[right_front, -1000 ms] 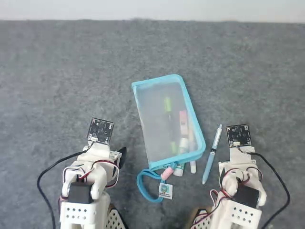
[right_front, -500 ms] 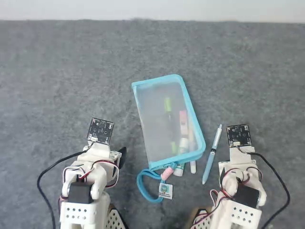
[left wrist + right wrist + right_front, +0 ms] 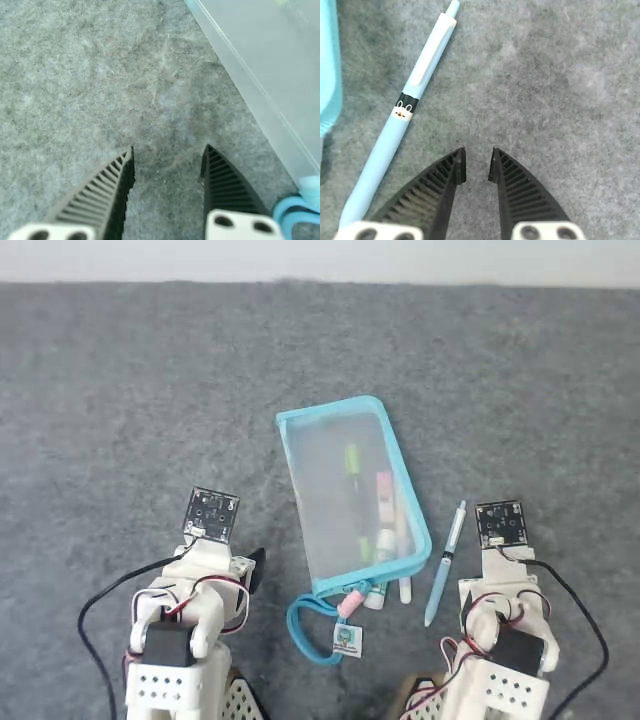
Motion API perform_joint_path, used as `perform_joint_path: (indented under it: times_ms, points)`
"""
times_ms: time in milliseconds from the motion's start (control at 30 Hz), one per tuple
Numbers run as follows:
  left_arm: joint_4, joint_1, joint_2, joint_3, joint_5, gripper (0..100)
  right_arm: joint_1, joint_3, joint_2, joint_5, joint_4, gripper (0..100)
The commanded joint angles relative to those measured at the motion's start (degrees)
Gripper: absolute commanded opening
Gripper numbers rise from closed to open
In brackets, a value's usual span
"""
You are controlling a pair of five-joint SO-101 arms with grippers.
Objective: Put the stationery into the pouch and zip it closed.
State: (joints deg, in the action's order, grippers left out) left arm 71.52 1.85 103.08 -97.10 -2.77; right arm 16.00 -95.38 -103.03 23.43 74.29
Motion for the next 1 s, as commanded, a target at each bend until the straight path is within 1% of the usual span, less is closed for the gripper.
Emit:
perform_joint_path:
  times_ms: [0, 200, 533, 700, 733, 833, 900, 967]
  points:
    - [0.4, 0.3, 0.5, 0.6, 0.4, 21, 0.6, -1.1, -1.0, 0.4, 0.8, 9.5]
    - [0.4, 0.3, 0.5, 0.6, 0.4, 21, 0.3, -1.1, -1.0, 0.2, 0.5, 9.5]
    - [0.4, -0.1, 0.5, 0.6, 0.4, 21, -8.0, -1.1, -1.0, 0.2, 1.0, 9.5]
    - [0.4, -0.1, 0.5, 0.6, 0.5, 21, -9.7, -1.1, -1.0, 0.1, 0.9, 9.5]
    - [0.4, -0.1, 0.5, 0.6, 0.5, 21, -9.8, -1.1, -1.0, 0.2, 0.2, 9.7]
    - [0.4, 0.3, 0.5, 0.6, 0.3, 21, -11.6, -1.1, -1.0, 0.4, -6.4, 9.4]
    - [0.1, 0.5, 0.6, 0.6, 0.1, 21, -11.3, 0.3, -1.0, 0.5, -7.8, 9.4]
    - [-1.3, 3.4, 0.6, 0.5, -3.3, 21, -9.0, 4.1, -1.0, 0.5, -5.9, 9.4]
